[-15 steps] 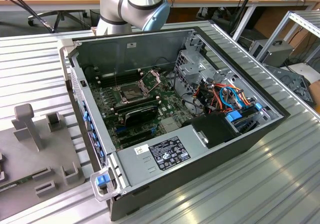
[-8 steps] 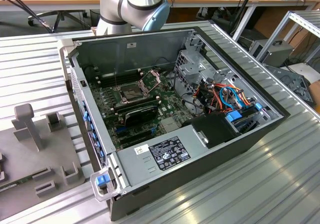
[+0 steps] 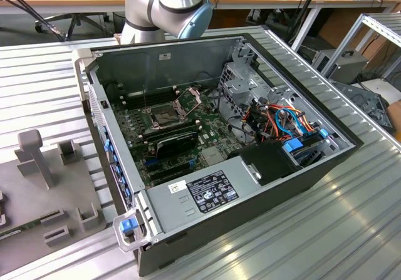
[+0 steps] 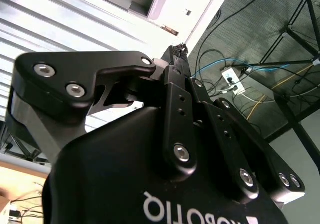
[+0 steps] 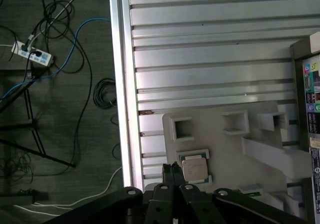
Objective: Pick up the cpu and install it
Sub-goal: 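Reach for the cpu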
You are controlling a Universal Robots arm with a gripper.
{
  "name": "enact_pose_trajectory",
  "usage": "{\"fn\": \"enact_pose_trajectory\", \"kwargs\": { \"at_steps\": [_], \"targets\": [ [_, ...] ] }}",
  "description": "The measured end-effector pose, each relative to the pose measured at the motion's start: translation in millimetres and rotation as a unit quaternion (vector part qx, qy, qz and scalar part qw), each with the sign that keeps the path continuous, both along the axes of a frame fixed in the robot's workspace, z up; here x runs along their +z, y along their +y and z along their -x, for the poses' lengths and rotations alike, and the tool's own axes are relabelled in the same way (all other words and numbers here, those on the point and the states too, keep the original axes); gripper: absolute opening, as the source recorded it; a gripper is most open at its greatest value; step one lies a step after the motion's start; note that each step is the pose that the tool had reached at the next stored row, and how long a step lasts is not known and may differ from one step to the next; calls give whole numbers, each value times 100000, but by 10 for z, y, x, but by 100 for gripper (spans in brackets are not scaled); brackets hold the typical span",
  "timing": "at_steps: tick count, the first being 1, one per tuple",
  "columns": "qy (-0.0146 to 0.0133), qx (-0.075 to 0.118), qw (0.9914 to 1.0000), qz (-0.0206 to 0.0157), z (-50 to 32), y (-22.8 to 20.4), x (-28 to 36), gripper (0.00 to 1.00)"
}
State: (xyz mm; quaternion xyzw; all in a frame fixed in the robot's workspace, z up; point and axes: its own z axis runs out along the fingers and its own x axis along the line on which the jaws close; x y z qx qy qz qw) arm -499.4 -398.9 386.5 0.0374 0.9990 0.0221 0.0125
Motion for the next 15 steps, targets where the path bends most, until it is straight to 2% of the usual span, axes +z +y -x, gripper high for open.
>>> {"fn": "enact_pose_trajectory", "kwargs": {
  "at_steps": [2,15],
  "targets": [
    [-4,-2,100000,1,24,-22,-36,11],
    [2,-3,100000,4,24,-43,-52,11]
  ]
}}
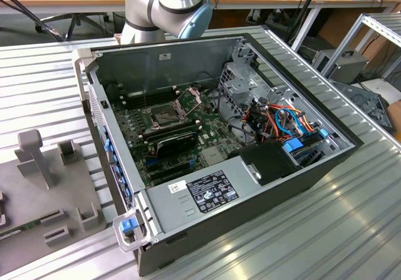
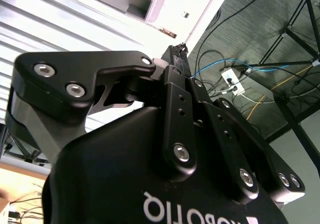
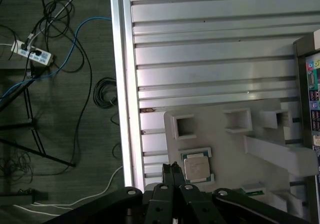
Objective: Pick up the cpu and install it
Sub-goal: 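Reach for the cpu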
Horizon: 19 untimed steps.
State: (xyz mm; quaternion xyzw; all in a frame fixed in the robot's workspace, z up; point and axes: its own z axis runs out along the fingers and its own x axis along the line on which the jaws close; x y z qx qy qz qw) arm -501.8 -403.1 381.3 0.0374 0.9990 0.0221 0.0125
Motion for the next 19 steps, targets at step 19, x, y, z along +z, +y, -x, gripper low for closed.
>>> {"fn": "enact_pose_trajectory", "kwargs": {
  "at_steps": [19],
  "targets": [
    [-2,1,100000,-3,-11,-6,-33,11]
  ]
}}
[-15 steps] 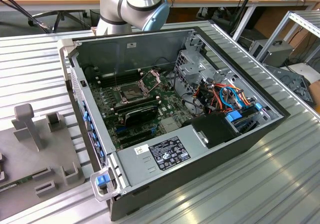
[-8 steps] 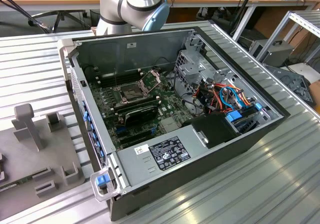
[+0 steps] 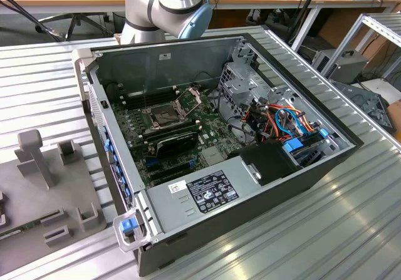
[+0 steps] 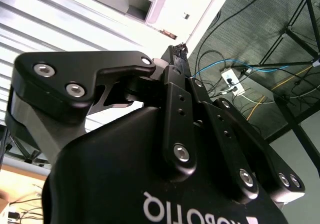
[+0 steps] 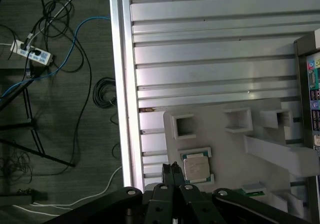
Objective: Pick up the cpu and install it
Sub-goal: 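Reach for the cpu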
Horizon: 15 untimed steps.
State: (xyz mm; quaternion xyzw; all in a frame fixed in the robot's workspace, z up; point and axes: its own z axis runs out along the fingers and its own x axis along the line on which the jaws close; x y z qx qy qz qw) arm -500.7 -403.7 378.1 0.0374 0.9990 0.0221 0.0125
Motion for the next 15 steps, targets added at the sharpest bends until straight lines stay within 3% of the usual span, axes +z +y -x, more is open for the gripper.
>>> {"fn": "enact_pose_trajectory", "kwargs": {
  "at_steps": [15],
  "targets": [
    [-5,-2,100000,0,-15,0,-27,11]
  ]
}}
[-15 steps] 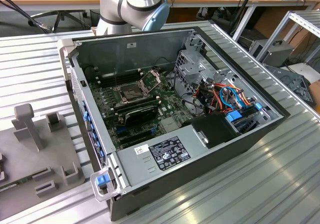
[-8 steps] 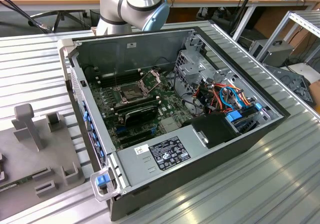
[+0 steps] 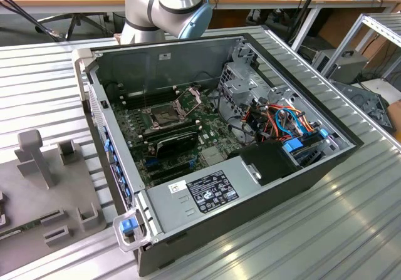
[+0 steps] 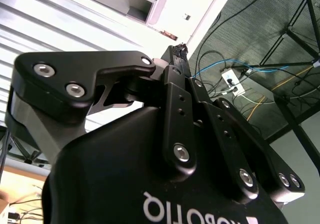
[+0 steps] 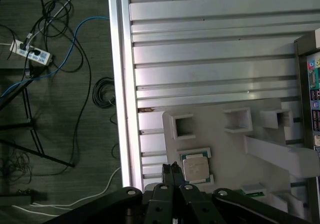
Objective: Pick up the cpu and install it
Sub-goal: 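Reach for the cpu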
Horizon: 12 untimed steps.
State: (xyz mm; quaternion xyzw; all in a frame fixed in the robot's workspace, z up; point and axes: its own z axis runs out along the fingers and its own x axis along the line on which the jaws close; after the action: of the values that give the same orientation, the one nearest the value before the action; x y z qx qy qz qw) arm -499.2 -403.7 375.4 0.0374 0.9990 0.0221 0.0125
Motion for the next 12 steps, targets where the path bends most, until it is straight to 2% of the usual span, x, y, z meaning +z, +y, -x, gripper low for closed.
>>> {"fn": "enact_pose_trajectory", "kwargs": {
  "at_steps": [12],
  "targets": [
    [3,2,100000,-1,-7,0,-42,11]
  ]
}}
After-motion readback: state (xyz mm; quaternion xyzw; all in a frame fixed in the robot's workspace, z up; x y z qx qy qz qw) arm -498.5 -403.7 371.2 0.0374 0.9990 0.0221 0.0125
